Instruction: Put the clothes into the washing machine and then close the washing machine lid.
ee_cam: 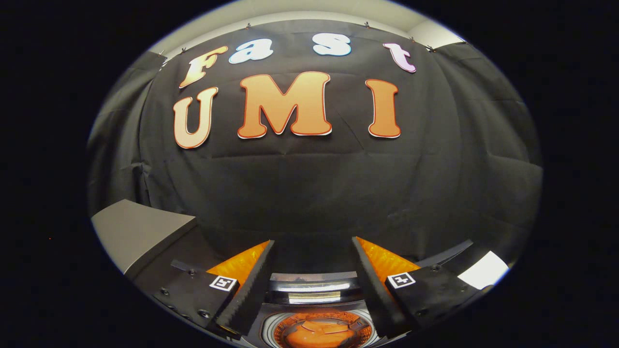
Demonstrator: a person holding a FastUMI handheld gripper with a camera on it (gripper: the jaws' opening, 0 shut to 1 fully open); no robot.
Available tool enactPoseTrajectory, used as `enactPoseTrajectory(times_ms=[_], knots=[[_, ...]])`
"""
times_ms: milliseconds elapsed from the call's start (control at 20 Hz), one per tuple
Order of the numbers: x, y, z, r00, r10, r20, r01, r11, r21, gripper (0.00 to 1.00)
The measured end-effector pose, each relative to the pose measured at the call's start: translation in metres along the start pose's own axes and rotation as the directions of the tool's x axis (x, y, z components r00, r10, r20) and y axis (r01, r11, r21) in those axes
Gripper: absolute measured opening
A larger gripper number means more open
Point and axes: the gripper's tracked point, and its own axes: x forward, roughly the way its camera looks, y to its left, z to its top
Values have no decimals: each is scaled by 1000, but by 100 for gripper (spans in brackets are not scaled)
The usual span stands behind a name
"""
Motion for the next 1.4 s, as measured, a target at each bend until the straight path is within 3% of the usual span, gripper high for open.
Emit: enactPoseTrajectory(times_ms=[1400], knots=[[-39,0,-33,996,29,-87,-28,1000,8,98]])
